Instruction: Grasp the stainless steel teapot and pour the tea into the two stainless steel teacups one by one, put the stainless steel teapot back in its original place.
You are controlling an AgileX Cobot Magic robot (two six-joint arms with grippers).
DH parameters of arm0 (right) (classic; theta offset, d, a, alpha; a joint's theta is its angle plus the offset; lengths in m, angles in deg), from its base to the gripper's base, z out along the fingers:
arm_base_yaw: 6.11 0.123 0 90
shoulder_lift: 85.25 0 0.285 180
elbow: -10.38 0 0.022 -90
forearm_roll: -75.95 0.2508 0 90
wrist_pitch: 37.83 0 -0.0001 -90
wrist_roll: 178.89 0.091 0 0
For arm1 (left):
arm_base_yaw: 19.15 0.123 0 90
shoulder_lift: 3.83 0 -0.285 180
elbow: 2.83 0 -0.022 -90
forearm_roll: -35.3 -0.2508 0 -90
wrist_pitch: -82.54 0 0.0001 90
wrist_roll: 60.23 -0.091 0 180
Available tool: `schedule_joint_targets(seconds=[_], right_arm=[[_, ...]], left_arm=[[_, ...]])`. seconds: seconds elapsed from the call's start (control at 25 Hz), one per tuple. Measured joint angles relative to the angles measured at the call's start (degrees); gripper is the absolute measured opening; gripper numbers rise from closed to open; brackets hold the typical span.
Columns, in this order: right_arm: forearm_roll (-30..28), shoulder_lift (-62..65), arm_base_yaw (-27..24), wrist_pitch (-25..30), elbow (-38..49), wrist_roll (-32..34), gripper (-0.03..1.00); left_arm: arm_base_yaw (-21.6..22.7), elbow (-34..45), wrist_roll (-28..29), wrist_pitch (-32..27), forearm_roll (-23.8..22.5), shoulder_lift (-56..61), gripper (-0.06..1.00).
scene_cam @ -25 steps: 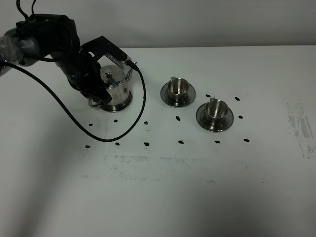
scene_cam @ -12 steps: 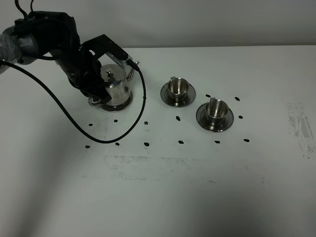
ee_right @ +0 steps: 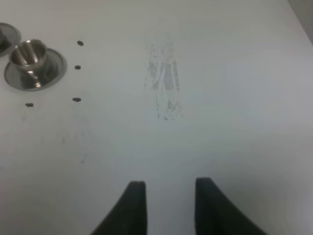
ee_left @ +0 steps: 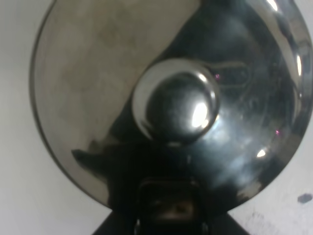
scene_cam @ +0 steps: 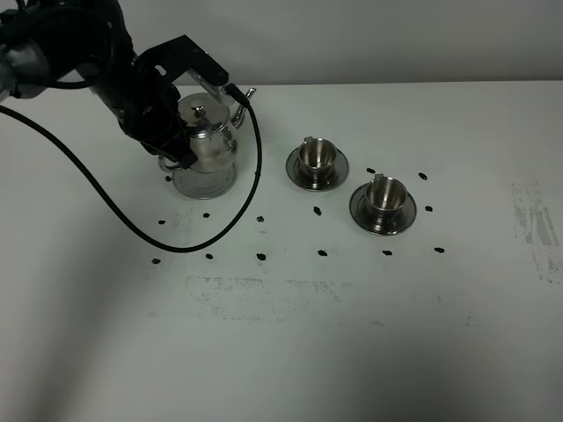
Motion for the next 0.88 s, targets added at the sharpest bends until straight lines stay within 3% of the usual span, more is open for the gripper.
schedule_joint_targets(seconds=[0.48,0.88], right_arm=[[0.0,0.0,0.0,0.0,0.0,-0.1,0.24],[0.0,0.0,0.0,0.0,0.0,0.0,0.24]], left_arm=[[-6.0,-25.7,-6.4,-10.5,0.1,-13.3,0.17],[-12.5,-32.0,-13.8,-14.2,-2.1,-14.9,0.17]])
